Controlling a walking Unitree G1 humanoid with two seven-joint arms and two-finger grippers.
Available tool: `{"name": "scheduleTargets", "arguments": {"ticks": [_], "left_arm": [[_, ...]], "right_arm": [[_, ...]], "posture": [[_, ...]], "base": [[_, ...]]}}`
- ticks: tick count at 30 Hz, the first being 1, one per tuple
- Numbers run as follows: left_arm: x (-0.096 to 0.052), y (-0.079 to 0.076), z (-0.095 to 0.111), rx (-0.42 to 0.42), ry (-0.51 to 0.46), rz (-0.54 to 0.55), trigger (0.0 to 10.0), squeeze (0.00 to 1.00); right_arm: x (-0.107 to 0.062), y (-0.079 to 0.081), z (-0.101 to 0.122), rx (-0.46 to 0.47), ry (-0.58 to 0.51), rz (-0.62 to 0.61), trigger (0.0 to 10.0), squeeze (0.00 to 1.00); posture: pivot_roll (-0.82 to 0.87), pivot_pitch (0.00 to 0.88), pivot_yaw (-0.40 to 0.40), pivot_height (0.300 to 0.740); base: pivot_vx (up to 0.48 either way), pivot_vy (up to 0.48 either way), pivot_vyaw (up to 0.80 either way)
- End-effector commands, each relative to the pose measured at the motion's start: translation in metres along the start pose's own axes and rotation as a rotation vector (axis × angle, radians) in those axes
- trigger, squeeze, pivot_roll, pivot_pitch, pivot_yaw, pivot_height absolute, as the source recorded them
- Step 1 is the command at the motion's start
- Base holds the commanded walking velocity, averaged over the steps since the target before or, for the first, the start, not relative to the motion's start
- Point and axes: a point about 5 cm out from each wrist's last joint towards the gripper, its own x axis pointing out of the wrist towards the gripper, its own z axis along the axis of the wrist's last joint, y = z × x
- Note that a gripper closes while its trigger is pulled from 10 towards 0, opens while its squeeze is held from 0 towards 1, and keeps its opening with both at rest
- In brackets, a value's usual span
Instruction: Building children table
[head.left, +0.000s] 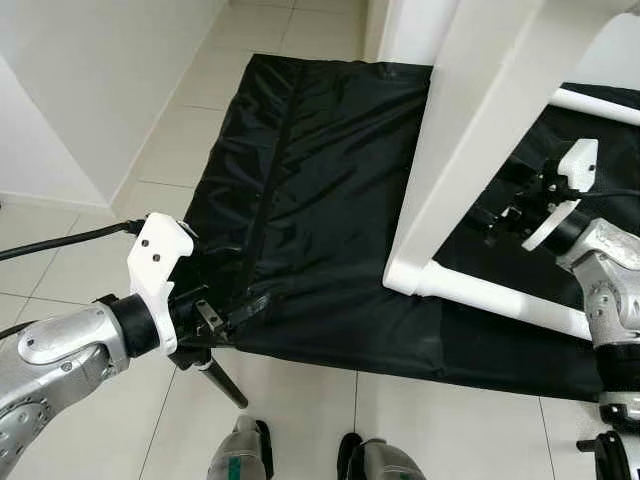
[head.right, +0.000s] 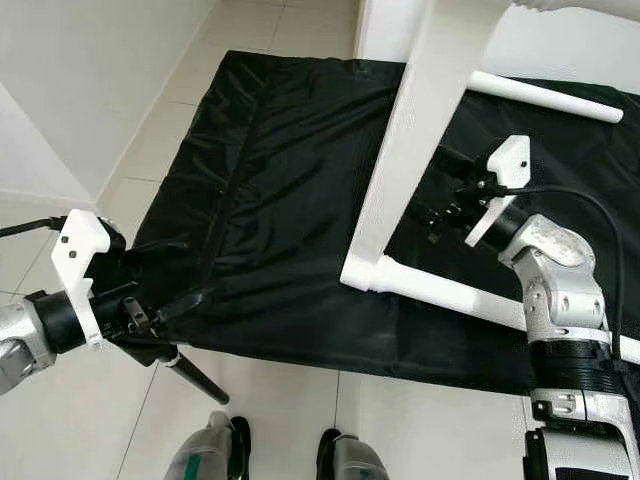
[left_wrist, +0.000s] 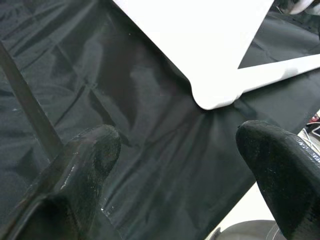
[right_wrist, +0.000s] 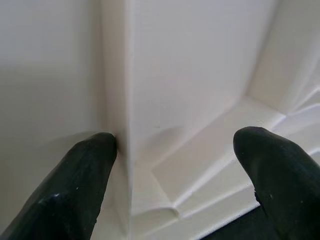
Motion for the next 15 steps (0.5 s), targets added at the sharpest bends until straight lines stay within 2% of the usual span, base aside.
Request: {"name": "scheduleTargets", "arguments": {"ticks": [1, 4, 6, 10, 13, 15], "left_arm": [[-0.002, -0.014, 0.0, -0.008, -0.001, -0.291, 10.0, 0.0], [0.0, -0.012, 0.002, -0.011, -0.019, -0.283, 10.0, 0.0], [0.003, -0.007, 0.007, -0.015, -0.062, -0.253, 10.0, 0.0], [0.005, -0.003, 0.011, -0.019, -0.094, -0.231, 10.0, 0.0], [0.006, -0.001, 0.014, -0.031, -0.125, -0.217, 10.0, 0.0], [0.008, 0.007, 0.018, -0.038, -0.16, -0.171, 10.0, 0.0]], "right_arm": [[-0.009, -0.002, 0.001, 0.02, 0.0, 0.011, 10.0, 0.0], [-0.013, 0.002, 0.003, 0.06, -0.034, 0.032, 10.0, 0.0], [-0.012, 0.009, 0.005, 0.145, -0.115, 0.026, 10.0, 0.0], [-0.012, 0.012, 0.003, 0.193, -0.15, -0.001, 10.0, 0.0], [-0.013, 0.014, 0.0, 0.227, -0.167, -0.06, 10.0, 0.0], [-0.016, 0.014, -0.007, 0.223, -0.133, -0.16, 10.0, 0.0]], "posture": [[0.02, 0.183, 0.027, 0.74], [0.02, 0.183, 0.027, 0.74], [0.02, 0.183, 0.026, 0.74], [0.02, 0.183, 0.026, 0.74], [0.02, 0.184, 0.027, 0.74], [0.01, 0.185, 0.035, 0.74]], "base": [[0.0, 0.0, 0.0], [0.0, 0.0, 0.0], [0.0, 0.0, 0.0], [0.0, 0.0, 0.0], [0.0, 0.0, 0.0], [0.0, 0.0, 0.0]]}}
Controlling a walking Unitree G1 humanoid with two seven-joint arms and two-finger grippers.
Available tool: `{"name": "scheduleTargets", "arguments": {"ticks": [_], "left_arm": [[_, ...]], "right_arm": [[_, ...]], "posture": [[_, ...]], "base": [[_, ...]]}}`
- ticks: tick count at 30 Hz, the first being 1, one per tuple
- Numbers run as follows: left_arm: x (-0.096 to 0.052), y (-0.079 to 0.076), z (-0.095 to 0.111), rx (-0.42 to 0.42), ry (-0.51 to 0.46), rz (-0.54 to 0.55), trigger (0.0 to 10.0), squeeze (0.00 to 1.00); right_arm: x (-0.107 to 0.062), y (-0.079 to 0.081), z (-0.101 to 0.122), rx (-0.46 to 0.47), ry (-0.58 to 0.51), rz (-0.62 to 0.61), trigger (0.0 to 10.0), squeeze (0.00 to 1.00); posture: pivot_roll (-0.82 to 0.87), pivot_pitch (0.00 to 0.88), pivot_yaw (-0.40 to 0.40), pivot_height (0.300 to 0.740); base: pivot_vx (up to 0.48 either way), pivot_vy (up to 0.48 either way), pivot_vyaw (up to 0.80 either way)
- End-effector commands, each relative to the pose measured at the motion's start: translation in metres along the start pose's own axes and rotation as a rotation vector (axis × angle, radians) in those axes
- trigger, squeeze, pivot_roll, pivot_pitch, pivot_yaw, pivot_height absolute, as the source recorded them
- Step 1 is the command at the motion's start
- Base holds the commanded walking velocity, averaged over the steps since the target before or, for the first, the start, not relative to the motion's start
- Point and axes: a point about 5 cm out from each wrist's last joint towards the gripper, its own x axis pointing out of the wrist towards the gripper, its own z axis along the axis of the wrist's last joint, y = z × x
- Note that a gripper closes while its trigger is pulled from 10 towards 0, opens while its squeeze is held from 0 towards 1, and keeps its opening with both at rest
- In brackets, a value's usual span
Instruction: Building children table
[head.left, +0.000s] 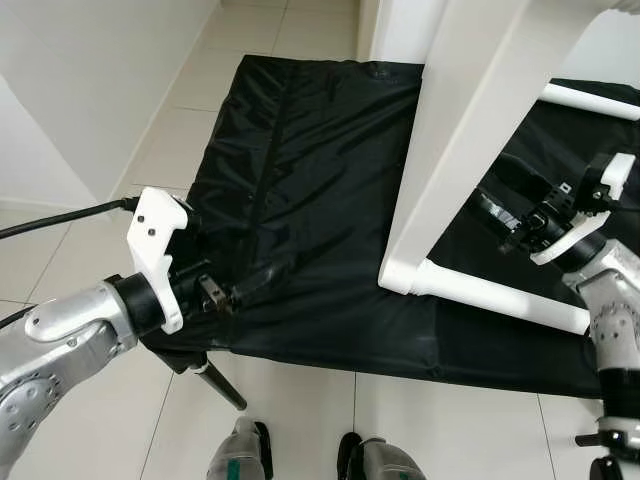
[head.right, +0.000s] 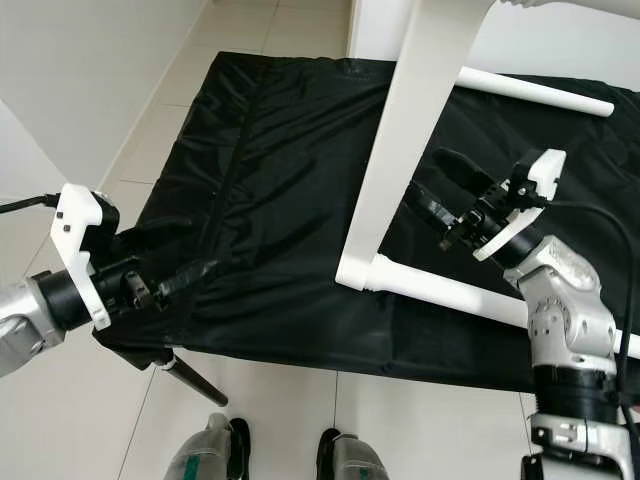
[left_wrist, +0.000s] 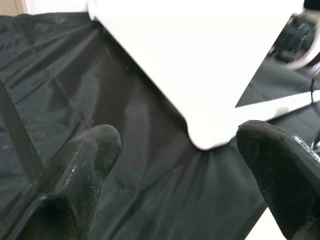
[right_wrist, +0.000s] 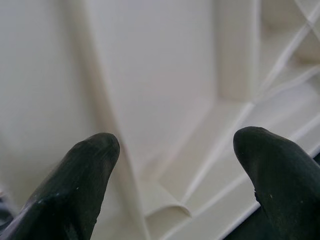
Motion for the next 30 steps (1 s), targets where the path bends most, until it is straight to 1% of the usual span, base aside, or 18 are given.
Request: {"name": "scheduleTargets", "arguments": {"ticks": [1, 3, 5, 6, 7, 9, 10, 11, 12, 13, 14, 15, 16, 17, 22, 26, 29, 30], "left_arm": [[-0.001, -0.003, 0.004, 0.009, -0.03, -0.16, 10.0, 0.0], [-0.001, -0.001, 0.005, 0.007, -0.034, -0.152, 10.0, 0.0], [-0.001, -0.001, 0.005, 0.007, -0.034, -0.152, 10.0, 0.0], [0.0, 0.003, 0.005, 0.009, -0.041, -0.132, 10.0, 0.0], [0.0, 0.003, 0.005, 0.009, -0.041, -0.132, 10.0, 0.0], [0.003, 0.017, 0.006, 0.018, -0.056, -0.066, 10.0, 0.0], [0.003, 0.017, 0.006, 0.018, -0.056, -0.066, 10.0, 0.0], [0.005, 0.025, 0.006, 0.017, -0.068, -0.018, 10.0, 0.0], [0.007, 0.032, 0.007, 0.021, -0.077, 0.023, 10.0, 0.0], [0.007, 0.032, 0.007, 0.021, -0.077, 0.023, 10.0, 0.0], [0.009, 0.038, 0.007, 0.028, -0.086, 0.055, 10.0, 0.0], [0.009, 0.038, 0.007, 0.028, -0.086, 0.055, 10.0, 0.0], [0.01, 0.042, 0.007, 0.022, -0.09, 0.082, 10.0, 0.0], [0.01, 0.042, 0.007, 0.022, -0.09, 0.082, 10.0, 0.0], [0.016, 0.055, 0.003, 0.038, -0.087, 0.159, 10.0, 0.0], [0.018, 0.061, 0.002, 0.038, -0.091, 0.198, 10.0, 0.0], [0.024, 0.072, -0.005, 0.028, -0.072, 0.285, 10.0, 0.0], [0.024, 0.072, -0.005, 0.028, -0.072, 0.285, 10.0, 0.0]], "right_arm": [[-0.006, -0.002, 0.0, -0.029, 0.013, -0.08, 10.0, 0.0], [-0.007, -0.003, -0.001, -0.034, 0.016, -0.11, 10.0, 0.0], [-0.007, -0.003, -0.001, -0.034, 0.016, -0.11, 10.0, 0.0], [-0.008, -0.005, 0.0, -0.052, 0.019, -0.153, 10.0, 0.0], [-0.008, -0.005, 0.0, -0.052, 0.019, -0.153, 10.0, 0.0], [-0.009, -0.009, -0.002, -0.082, 0.045, -0.23, 10.0, 0.0], [-0.009, -0.009, -0.002, -0.082, 0.045, -0.23, 10.0, 0.0], [-0.008, -0.013, -0.003, -0.107, 0.065, -0.284, 10.0, 0.0], [-0.006, -0.015, -0.004, -0.109, 0.073, -0.33, 10.0, 0.0], [-0.006, -0.015, -0.004, -0.109, 0.073, -0.33, 10.0, 0.0], [-0.004, -0.018, -0.004, -0.113, 0.076, -0.373, 10.0, 0.0], [-0.004, -0.018, -0.004, -0.113, 0.076, -0.373, 10.0, 0.0], [-0.001, -0.021, -0.005, -0.116, 0.084, -0.412, 10.0, 0.0], [-0.001, -0.021, -0.005, -0.116, 0.084, -0.412, 10.0, 0.0], [0.013, -0.016, -0.015, -0.161, 0.118, -0.493, 10.0, 0.0], [0.017, -0.014, -0.019, -0.148, 0.114, -0.517, 10.0, 0.0], [0.024, -0.012, -0.026, -0.127, 0.109, -0.582, 10.0, 0.0], [0.024, -0.012, -0.026, -0.127, 0.109, -0.582, 10.0, 0.0]], "posture": [[0.01, 0.187, 0.037, 0.74], [0.0, 0.187, 0.04, 0.74], [0.0, 0.187, 0.04, 0.74], [0.0, 0.188, 0.044, 0.74], [0.0, 0.188, 0.044, 0.74], [0.0, 0.188, 0.049, 0.74], [0.0, 0.188, 0.049, 0.74], [0.0, 0.188, 0.049, 0.74], [0.0, 0.188, 0.049, 0.74], [0.0, 0.188, 0.049, 0.74], [0.0, 0.188, 0.049, 0.74], [0.0, 0.188, 0.049, 0.74], [0.0, 0.19, 0.048, 0.74], [0.0, 0.19, 0.048, 0.74], [0.0, 0.191, 0.048, 0.74], [0.0, 0.191, 0.048, 0.74], [0.0, 0.187, 0.045, 0.74], [0.0, 0.187, 0.045, 0.74]], "base": [[0.0, 0.0, 0.0], [0.0, 0.0, 0.0], [0.0, 0.0, 0.0], [0.0, 0.0, 0.0], [0.0, 0.0, 0.0], [0.0, 0.0, 0.0], [0.0, 0.0, 0.0], [0.0, 0.0, 0.0], [0.0, 0.0, 0.0], [0.0, 0.0, 0.0], [0.0, 0.0, 0.0], [0.0, 0.0, 0.0], [0.0, 0.0, 0.0], [0.0, 0.0, 0.0], [0.0, 0.0, 0.0], [0.0, 0.0, 0.0], [0.0, 0.0, 0.0], [0.0, 0.0, 0.0]]}}
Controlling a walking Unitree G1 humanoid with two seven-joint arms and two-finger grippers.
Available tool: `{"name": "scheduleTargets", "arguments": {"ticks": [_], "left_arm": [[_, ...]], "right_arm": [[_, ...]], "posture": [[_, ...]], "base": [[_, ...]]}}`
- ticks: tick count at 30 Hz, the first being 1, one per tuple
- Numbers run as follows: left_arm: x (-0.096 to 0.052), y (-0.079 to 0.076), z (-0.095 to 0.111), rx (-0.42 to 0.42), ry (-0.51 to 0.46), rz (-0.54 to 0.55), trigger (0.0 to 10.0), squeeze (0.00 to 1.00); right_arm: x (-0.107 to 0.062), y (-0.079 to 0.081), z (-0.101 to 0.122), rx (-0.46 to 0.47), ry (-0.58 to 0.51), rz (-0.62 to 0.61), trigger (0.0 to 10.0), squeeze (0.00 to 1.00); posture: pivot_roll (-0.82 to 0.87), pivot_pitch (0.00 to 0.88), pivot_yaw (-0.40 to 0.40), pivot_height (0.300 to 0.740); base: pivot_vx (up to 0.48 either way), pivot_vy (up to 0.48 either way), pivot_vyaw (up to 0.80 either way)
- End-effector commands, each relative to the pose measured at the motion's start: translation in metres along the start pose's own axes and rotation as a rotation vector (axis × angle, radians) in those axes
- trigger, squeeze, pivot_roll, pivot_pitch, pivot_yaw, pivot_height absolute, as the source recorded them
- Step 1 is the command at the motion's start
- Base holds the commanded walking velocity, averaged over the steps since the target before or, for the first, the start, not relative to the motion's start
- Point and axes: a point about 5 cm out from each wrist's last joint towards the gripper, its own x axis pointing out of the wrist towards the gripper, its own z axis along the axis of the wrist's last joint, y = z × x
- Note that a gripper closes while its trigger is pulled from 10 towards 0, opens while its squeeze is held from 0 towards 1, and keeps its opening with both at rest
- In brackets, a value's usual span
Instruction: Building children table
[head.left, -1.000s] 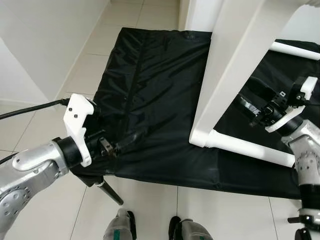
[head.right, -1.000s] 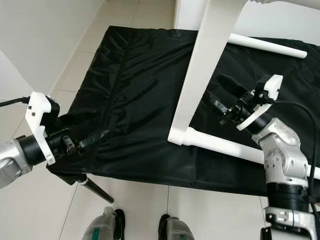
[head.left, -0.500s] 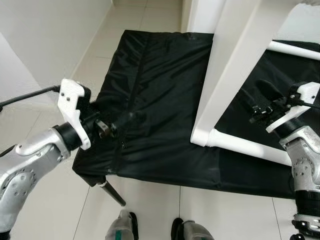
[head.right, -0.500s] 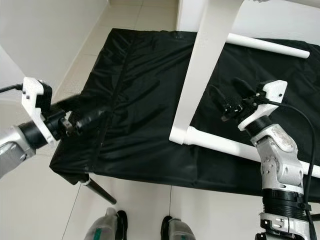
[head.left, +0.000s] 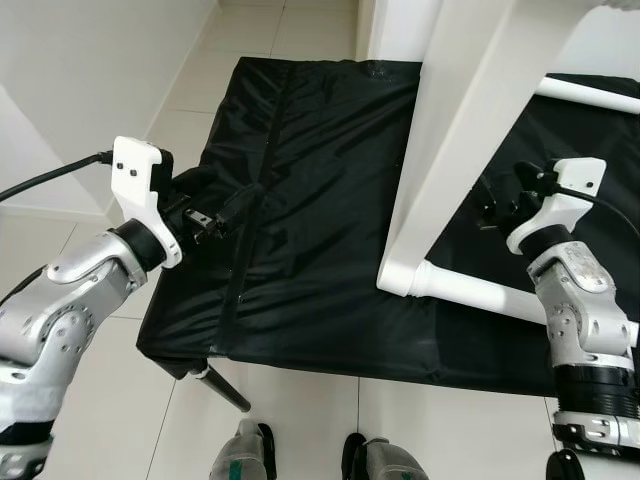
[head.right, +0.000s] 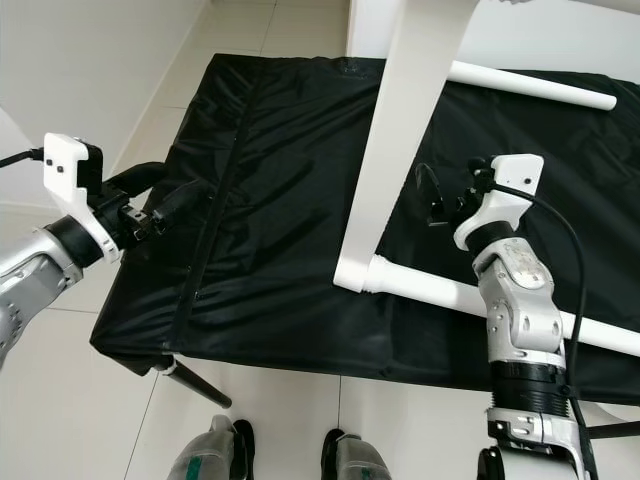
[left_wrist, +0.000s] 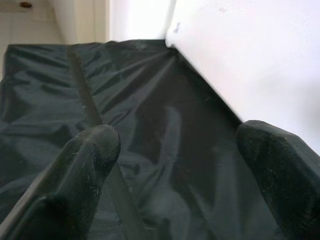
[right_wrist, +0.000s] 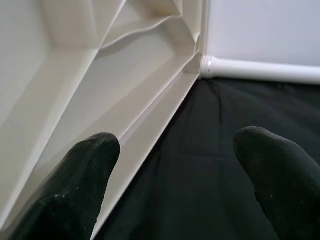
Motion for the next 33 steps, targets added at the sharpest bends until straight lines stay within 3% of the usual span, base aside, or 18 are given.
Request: {"name": "scheduleTargets", "arguments": {"ticks": [1, 9, 11, 18, 22, 27, 33], "left_arm": [[0.002, 0.006, -0.008, 0.014, 0.036, 0.057, 10.0, 0.0], [0.016, 0.008, -0.02, 0.042, 0.07, 0.142, 10.0, 0.0], [0.028, 0.0, -0.025, 0.056, 0.079, 0.137, 10.0, 0.0], [0.045, -0.007, -0.026, 0.059, 0.077, 0.182, 10.0, 0.0], [0.054, -0.013, -0.018, 0.062, 0.032, 0.214, 10.0, 0.0], [0.06, -0.012, -0.013, 0.032, -0.056, 0.343, 10.0, 0.0], [0.062, -0.013, -0.012, 0.026, -0.068, 0.362, 10.0, 0.0]], "right_arm": [[0.001, -0.001, -0.003, -0.006, 0.004, -0.05, 10.0, 0.0], [0.009, 0.001, -0.009, -0.014, 0.021, -0.172, 10.0, 0.0], [0.012, 0.002, -0.012, -0.034, 0.032, -0.218, 10.0, 0.0], [0.015, -0.003, -0.013, -0.059, 0.029, -0.301, 10.0, 0.0], [0.017, 0.004, -0.011, -0.064, 0.009, -0.272, 10.0, 0.0], [0.023, 0.021, -0.009, -0.075, -0.021, -0.217, 10.0, 0.0], [0.025, 0.023, -0.01, -0.09, -0.025, -0.211, 10.0, 0.0]], "posture": [[0.0, 0.187, 0.045, 0.74], [-0.02, 0.18, 0.036, 0.74], [-0.02, 0.179, 0.034, 0.74], [-0.02, 0.172, 0.038, 0.74], [-0.02, 0.164, 0.039, 0.74], [-0.02, 0.15, 0.028, 0.74], [-0.02, 0.148, 0.022, 0.74]], "base": [[0.0, 0.0, 0.0], [0.0, 0.0, 0.0], [0.0, 0.0, 0.0], [0.0, 0.0, 0.0], [0.0, 0.0, 0.0], [0.0, 0.0, 0.0], [0.0, 0.0, 0.0]]}}
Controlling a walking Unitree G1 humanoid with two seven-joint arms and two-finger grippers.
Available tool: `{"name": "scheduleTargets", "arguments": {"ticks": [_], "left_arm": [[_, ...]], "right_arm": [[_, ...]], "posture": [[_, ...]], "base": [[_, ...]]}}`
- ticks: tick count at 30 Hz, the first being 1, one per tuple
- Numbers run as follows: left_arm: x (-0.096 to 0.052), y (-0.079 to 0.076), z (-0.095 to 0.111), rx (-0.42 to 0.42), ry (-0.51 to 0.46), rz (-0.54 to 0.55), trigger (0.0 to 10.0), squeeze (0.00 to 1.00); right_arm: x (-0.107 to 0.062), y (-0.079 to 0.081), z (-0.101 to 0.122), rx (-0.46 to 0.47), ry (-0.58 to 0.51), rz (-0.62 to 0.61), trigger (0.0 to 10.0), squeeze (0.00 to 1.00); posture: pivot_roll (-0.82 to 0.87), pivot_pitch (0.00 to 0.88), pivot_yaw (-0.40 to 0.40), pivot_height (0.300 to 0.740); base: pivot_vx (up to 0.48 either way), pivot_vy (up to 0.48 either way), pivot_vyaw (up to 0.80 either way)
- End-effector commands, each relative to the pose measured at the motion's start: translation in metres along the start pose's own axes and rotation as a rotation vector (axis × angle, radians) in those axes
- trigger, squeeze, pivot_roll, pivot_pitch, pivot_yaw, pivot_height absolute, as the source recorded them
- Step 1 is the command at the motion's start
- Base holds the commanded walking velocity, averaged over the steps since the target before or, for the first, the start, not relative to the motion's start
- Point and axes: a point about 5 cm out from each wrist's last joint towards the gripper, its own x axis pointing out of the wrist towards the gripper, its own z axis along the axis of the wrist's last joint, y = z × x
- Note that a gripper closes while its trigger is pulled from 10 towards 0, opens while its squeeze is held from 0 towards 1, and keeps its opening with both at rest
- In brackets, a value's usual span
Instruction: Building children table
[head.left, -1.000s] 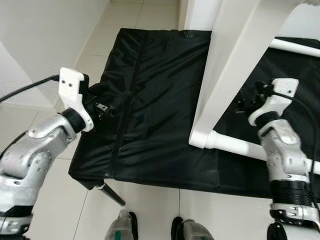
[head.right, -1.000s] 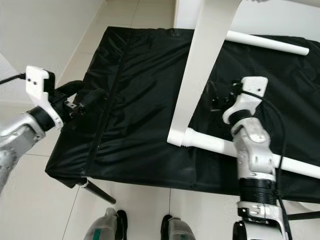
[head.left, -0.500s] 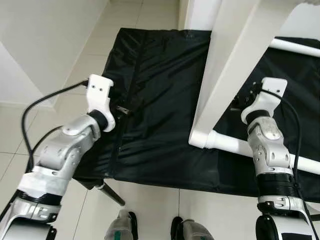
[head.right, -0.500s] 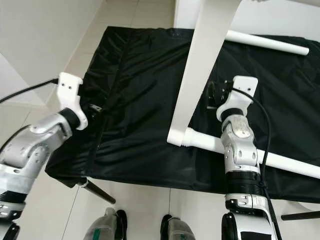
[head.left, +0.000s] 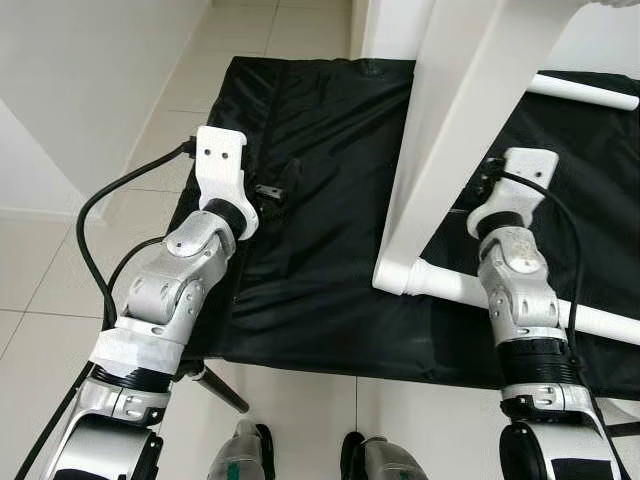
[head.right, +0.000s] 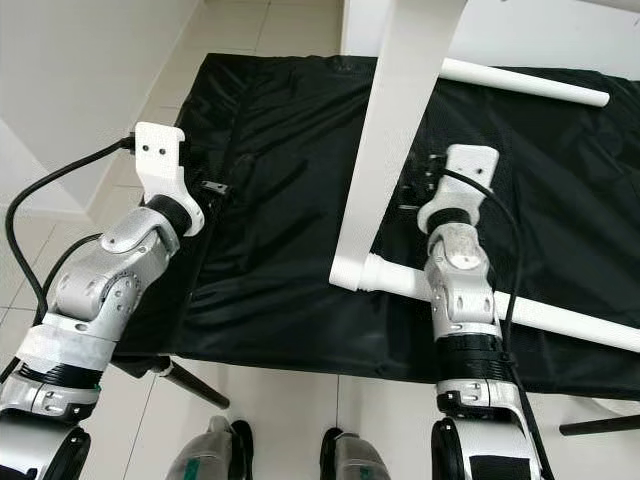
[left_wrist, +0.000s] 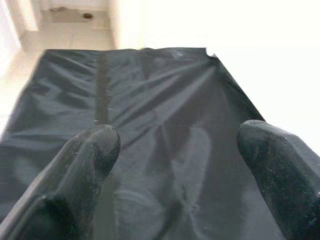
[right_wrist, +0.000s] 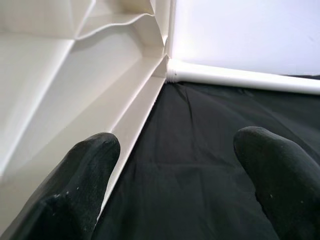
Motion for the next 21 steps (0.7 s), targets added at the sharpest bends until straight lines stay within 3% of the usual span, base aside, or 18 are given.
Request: {"name": "scheduleTargets", "arguments": {"ticks": [1, 5, 9, 21], "left_arm": [[0.0, 0.001, -0.001, 0.018, -0.002, 0.056, 10.0, 0.0], [-0.002, -0.014, 0.0, 0.009, -0.013, -0.015, 10.0, 0.0], [-0.007, -0.018, -0.002, 0.039, -0.014, -0.061, 10.0, 0.0], [-0.011, -0.006, 0.001, 0.051, -0.035, 0.019, 10.0, 0.0]], "right_arm": [[0.001, 0.001, -0.002, -0.006, -0.001, 0.003, 10.0, 0.0], [0.002, 0.001, 0.0, -0.012, -0.009, -0.001, 10.0, 0.0], [0.001, 0.002, -0.001, -0.014, -0.012, 0.002, 10.0, 0.0], [-0.001, 0.003, -0.003, -0.038, -0.016, 0.006, 10.0, 0.0]], "posture": [[-0.02, 0.148, 0.022, 0.74], [-0.02, 0.141, 0.019, 0.74], [-0.02, 0.138, 0.022, 0.74], [-0.01, 0.153, 0.021, 0.74]], "base": [[0.0, 0.0, 0.0], [0.0, 0.0, 0.0], [0.0, 0.0, 0.0], [0.0, 0.0, 0.0]]}}
